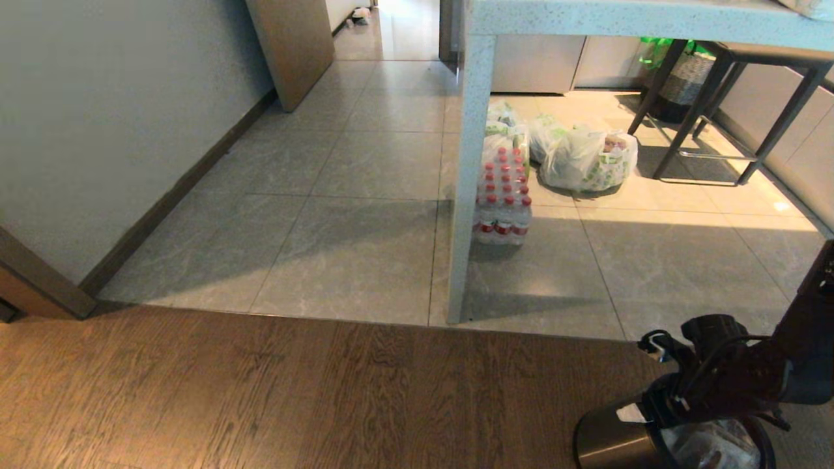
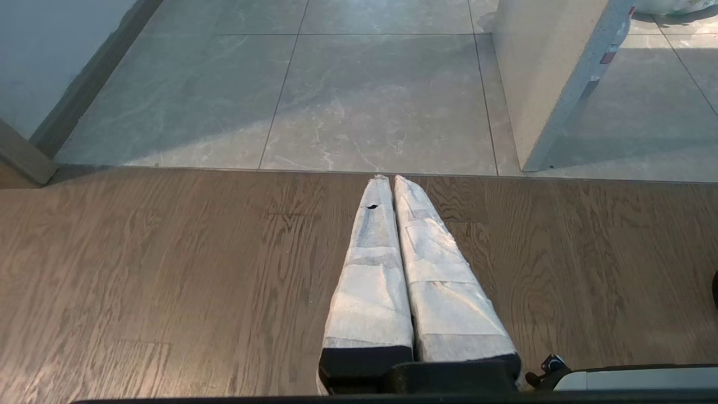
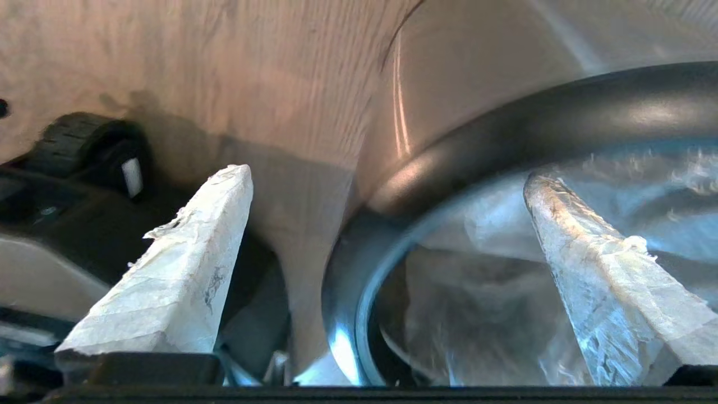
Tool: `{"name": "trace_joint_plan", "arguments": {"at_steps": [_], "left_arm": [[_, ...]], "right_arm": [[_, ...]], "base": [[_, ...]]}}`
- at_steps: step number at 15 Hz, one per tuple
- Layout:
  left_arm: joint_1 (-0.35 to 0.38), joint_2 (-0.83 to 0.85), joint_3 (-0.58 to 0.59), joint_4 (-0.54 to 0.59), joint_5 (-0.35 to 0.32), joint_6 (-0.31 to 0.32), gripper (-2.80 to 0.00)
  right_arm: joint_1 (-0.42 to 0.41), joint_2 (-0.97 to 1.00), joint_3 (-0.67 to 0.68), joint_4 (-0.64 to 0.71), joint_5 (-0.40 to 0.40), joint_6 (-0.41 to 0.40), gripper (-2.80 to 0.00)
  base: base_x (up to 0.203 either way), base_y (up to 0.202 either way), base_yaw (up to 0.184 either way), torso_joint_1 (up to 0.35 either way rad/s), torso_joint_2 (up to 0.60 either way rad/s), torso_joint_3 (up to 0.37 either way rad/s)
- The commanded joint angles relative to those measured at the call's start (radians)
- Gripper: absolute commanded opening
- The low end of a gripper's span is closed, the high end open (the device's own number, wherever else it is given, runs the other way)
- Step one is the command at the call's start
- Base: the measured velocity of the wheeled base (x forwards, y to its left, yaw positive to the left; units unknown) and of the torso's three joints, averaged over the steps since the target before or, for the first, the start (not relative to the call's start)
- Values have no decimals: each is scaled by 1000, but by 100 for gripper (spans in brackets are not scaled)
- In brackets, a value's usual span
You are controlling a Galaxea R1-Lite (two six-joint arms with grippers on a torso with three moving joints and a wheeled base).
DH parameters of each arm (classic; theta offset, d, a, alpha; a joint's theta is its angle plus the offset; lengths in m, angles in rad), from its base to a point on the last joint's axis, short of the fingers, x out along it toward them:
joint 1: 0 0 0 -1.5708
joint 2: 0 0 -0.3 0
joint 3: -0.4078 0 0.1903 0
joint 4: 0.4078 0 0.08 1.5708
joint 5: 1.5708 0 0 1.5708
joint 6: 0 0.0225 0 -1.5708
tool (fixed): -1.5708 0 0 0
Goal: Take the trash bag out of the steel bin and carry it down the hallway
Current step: Place the outer trash can on the ground
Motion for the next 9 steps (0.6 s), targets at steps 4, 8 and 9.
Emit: {"name": "trace_joint_plan", "arguments": {"at_steps": [4,8,9], "left_arm": [[0,0,2,0,0,0,-280],[0,0,2,0,0,0,-280],[0,0,2,0,0,0,-280]], "right_arm": [[22,49,23,-85,-11,0,0],[34,61,17,-117,-28,-1,-280],[39,64,13,-119,-52,1,-280]], "base": [[0,0,0,0,0,0],[0,0,0,0,0,0],[0,0,0,0,0,0]]}}
